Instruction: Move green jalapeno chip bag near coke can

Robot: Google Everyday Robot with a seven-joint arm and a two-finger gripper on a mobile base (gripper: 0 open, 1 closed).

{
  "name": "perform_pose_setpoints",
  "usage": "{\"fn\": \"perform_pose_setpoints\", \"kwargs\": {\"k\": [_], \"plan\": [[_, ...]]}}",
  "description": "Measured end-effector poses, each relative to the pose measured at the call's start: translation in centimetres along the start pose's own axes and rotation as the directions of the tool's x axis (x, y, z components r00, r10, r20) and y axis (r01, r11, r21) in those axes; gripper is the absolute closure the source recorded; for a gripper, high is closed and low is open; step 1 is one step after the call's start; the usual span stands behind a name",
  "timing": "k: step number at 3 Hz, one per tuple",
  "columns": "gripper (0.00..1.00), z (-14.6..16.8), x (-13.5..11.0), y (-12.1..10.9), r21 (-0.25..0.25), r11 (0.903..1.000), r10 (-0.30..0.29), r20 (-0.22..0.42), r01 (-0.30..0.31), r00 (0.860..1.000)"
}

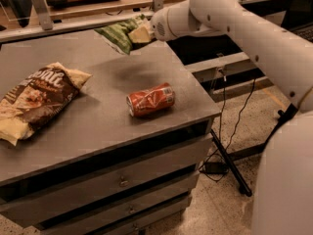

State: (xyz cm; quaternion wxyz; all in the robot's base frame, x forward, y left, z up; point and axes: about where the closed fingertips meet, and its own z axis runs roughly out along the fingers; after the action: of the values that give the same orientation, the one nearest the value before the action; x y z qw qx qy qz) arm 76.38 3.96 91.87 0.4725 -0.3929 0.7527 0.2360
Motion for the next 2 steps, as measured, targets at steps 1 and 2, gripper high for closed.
{"fn": "perform_pose_setpoints", "kwargs": {"k": [1, 2], "plan": [[1.00, -3.2, 1.5, 1.2, 0.010, 0.9998, 0.016, -0.055, -0.016, 0.998], [1.00, -6.1, 2.1, 2.4, -0.009, 0.9996, 0.024, -0.110, -0.026, 0.994]]}}
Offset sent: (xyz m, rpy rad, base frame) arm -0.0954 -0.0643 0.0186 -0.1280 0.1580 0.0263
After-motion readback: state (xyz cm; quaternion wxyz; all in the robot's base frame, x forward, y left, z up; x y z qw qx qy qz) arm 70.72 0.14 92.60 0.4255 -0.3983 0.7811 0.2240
